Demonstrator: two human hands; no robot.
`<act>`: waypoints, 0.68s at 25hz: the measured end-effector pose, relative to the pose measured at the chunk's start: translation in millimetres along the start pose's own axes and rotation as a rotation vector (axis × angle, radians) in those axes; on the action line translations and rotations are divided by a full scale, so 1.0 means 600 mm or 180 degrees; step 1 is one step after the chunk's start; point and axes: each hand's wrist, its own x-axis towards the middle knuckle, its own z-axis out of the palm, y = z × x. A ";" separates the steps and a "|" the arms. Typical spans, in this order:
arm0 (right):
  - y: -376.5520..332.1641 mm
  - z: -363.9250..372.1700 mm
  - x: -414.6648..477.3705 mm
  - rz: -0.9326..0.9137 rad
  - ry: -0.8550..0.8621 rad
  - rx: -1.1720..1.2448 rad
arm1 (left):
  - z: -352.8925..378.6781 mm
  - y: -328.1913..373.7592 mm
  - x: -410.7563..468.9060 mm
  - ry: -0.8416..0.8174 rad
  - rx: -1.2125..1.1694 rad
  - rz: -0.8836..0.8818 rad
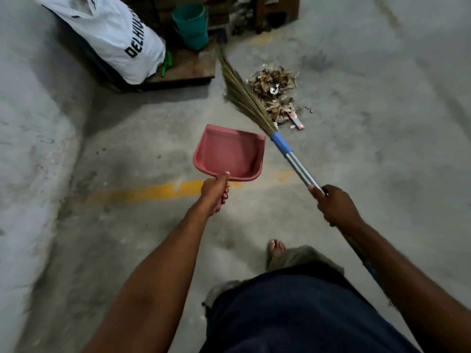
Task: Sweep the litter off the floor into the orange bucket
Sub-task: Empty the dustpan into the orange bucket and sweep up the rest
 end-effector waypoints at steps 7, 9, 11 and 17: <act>-0.182 -0.017 0.269 0.0016 0.0149 -0.0352 | -0.010 0.207 0.218 0.0106 0.0133 -0.0092; -0.235 -0.001 0.344 0.0084 0.0093 -0.0234 | -0.027 0.259 0.301 0.0089 0.0151 -0.0128; -0.284 0.028 0.418 0.0147 0.0104 -0.0253 | -0.048 0.311 0.388 0.0027 0.0214 -0.0101; -0.448 0.098 0.580 0.0485 0.0176 -0.0086 | -0.113 0.499 0.612 -0.0275 0.0588 -0.0093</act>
